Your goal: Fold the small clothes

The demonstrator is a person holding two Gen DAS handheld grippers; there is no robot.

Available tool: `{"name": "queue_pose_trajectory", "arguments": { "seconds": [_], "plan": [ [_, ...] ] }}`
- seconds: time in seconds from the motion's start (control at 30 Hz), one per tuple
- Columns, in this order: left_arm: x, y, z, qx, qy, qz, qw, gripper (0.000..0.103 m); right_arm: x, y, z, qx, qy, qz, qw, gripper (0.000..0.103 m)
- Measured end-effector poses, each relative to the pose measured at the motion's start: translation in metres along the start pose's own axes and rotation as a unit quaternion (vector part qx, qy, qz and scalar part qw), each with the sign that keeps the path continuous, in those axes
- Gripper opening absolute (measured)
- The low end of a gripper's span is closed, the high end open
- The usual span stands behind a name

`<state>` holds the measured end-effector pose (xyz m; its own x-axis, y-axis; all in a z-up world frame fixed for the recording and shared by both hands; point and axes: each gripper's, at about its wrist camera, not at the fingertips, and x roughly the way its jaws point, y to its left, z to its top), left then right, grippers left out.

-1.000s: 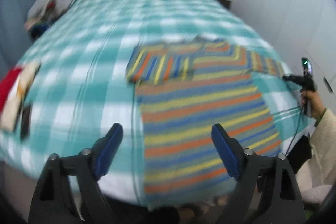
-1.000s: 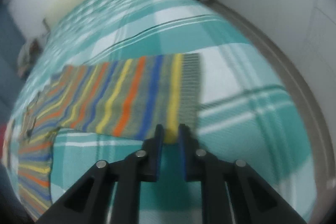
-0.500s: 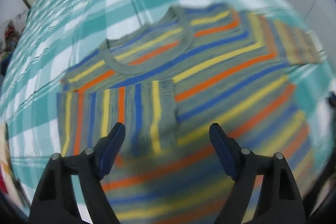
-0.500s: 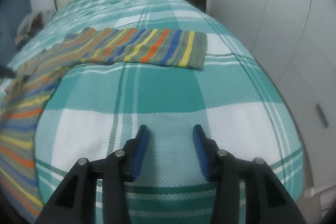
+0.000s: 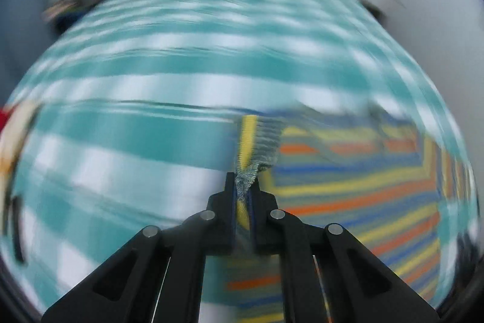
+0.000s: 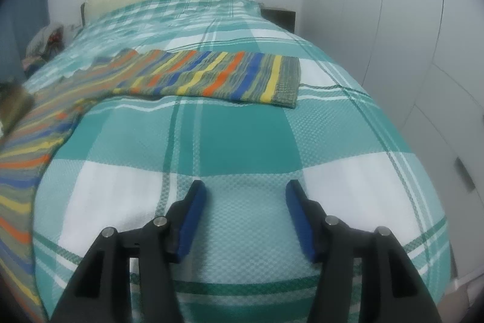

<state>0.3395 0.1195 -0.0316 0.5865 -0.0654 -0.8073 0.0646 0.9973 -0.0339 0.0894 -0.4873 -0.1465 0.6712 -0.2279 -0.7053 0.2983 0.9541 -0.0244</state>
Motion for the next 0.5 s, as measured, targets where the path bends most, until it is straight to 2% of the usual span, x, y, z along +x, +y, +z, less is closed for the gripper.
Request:
{"name": "queue_pose_trajectory", "arguments": {
  "seconds": [0.07,0.1,0.2,0.3,0.37,0.5],
  "plan": [
    [-0.003,0.042,-0.001,-0.033,-0.008,0.043,0.9985,0.005,0.001,0.002,0.0,-0.003,-0.003,-0.004,1.0,0.056],
    [-0.003,0.07,-0.007,-0.054,-0.007,0.074,0.9958,0.005,0.002,0.003,0.0,-0.004,-0.004,-0.005,1.0,0.057],
    [0.009,0.122,-0.027,-0.094,0.006,0.135,0.9863,0.005,0.003,0.004,0.0,-0.008,-0.005,-0.01,1.0,0.057],
    [0.03,0.156,-0.051,-0.134,0.028,0.148,0.9796,0.004,0.003,0.006,0.0,-0.01,-0.004,-0.012,1.0,0.057],
    [0.039,0.171,-0.065,-0.157,0.036,0.142,0.9766,0.004,0.004,0.007,0.0,-0.012,-0.003,-0.016,1.0,0.057],
    [0.052,0.182,-0.082,-0.19,0.044,0.134,0.9716,0.004,0.004,0.009,0.0,-0.017,-0.002,-0.022,1.0,0.057]
  ]
}}
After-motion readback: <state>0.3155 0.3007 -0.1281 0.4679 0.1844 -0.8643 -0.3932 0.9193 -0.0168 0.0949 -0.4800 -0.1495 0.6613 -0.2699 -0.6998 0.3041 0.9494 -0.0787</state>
